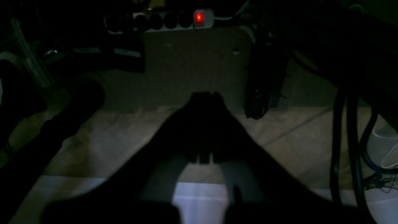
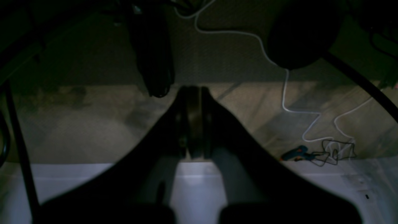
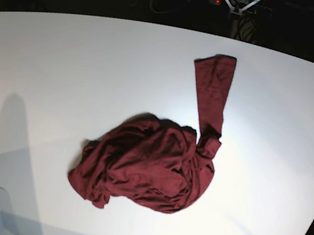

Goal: Layout the t-shirt on the table in an organized manner, then fold the t-shirt properly

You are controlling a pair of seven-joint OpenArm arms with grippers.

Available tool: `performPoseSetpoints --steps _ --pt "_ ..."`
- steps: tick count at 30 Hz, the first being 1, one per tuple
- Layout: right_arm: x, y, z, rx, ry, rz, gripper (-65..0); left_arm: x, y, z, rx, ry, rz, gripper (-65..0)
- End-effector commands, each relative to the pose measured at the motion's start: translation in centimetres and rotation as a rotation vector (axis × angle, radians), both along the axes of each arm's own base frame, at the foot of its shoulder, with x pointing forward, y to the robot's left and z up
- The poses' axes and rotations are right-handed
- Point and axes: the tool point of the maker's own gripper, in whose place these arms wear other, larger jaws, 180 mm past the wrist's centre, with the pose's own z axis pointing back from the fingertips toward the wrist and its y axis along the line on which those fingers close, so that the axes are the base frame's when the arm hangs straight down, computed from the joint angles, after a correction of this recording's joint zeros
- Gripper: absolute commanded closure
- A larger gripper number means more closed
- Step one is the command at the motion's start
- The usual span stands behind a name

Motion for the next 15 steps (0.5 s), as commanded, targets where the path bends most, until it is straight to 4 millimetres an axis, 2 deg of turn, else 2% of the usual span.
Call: performPoseSetpoints --steps 1,15 --pt "-0.36 -0.05 0.02 0.003 0.006 -0.003 0.0 0.08 0.08 0.02 0.005 -0.005 -0.004 0.0" --pt "-0.71 -0.05 0.05 0.003 0.009 -0.002 0.0 -0.46 0.1 0.02 0.007 0.002 -0.004 0.0"
